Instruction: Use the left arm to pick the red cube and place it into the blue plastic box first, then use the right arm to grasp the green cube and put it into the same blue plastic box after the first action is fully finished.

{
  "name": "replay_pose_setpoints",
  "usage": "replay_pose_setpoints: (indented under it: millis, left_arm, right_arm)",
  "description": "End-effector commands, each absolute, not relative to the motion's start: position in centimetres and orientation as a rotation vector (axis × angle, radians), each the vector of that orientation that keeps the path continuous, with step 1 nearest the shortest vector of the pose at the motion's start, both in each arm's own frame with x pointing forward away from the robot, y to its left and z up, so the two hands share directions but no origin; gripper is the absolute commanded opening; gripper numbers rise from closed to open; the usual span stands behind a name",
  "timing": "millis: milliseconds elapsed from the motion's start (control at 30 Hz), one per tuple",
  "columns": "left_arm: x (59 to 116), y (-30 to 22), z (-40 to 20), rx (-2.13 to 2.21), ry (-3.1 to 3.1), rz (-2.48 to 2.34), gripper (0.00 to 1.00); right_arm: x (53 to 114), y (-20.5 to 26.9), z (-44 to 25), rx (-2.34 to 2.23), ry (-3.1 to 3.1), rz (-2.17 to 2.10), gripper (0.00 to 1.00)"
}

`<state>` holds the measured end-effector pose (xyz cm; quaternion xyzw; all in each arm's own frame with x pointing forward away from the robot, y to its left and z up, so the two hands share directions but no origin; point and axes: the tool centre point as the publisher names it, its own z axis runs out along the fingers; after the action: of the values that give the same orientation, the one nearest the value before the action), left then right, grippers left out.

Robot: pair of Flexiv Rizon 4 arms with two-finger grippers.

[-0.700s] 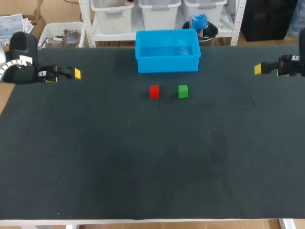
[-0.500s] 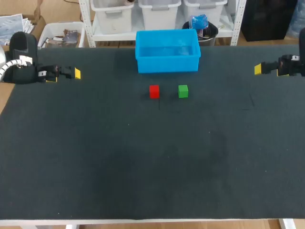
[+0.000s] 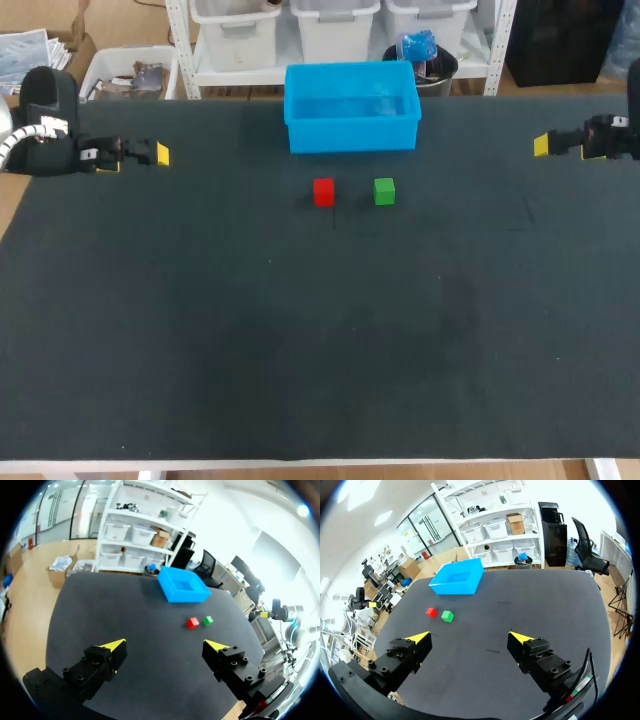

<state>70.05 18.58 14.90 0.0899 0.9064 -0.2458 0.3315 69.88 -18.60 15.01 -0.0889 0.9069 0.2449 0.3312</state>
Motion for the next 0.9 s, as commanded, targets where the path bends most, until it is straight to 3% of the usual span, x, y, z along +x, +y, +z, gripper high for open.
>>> replay_pose_setpoints:
  millis: [33,667,900]
  left_arm:
    - [70.0,18.5,15.0,0.233,2.372,-0.639,1.00]
    - [73.3,9.1,14.0,0.371,2.567,-0.352,1.00]
    - [73.3,8.7,14.1,0.382,2.556,-0.360,1.00]
  right_arm:
    - [69.9,-18.5,15.0,-0.232,2.372,0.637,1.00]
    - [69.9,-18.5,15.0,-0.232,2.372,0.637,1.00]
    - [69.9,-18.5,15.0,-0.232,2.372,0.637,1.00]
